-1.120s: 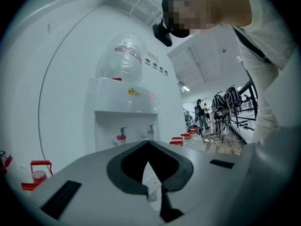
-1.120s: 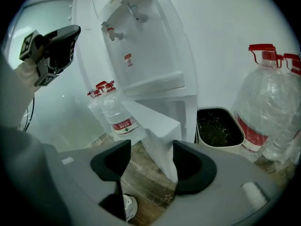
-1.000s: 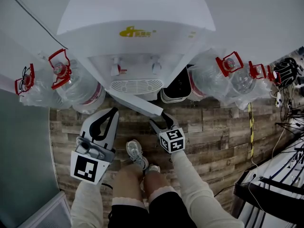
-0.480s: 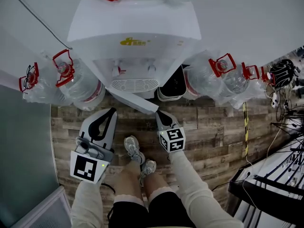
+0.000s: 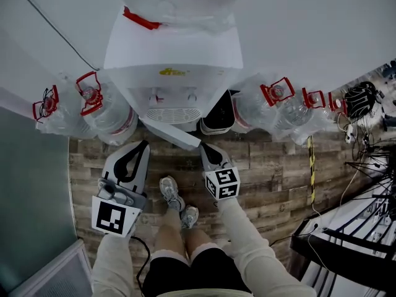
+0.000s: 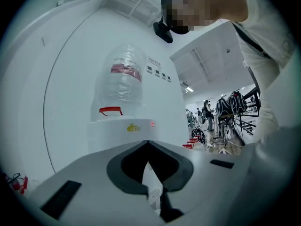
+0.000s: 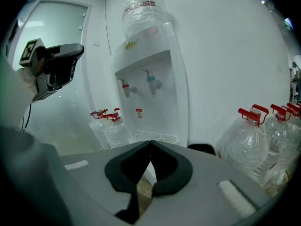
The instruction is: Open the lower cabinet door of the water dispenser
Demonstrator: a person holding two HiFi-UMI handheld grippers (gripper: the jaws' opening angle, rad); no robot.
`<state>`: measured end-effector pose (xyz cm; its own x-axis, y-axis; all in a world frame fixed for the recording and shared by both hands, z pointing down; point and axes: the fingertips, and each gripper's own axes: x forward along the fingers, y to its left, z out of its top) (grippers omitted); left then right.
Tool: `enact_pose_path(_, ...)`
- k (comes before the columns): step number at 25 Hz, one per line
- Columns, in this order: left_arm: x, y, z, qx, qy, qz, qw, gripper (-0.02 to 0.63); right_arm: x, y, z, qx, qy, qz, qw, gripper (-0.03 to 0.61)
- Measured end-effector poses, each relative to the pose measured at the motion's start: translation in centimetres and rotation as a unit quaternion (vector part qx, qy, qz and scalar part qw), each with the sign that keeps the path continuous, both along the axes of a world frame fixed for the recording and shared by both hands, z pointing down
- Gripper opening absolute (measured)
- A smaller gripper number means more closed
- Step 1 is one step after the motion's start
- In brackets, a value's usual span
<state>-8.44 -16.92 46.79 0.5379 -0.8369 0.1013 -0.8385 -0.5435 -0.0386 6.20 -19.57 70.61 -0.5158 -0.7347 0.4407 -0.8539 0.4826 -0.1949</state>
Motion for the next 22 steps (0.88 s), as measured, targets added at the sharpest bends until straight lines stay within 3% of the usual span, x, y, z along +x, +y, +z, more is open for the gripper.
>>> enact_pose_path(16, 0.4, 3.6, -7.2, -0.013, 0.011, -0.012, 0.9998, 0.002, 0.0, 3.2, -13.7, 0.045, -0.025, -0.011, 0.999, 0.009)
enact_pose_path(22, 1.3, 4.7, -10.8, 0.015, 0.006, 0.009, 0.9998, 0.002, 0.2, 4.5, -18.5, 0.064, -0.028, -0.011, 0.997, 0.009)
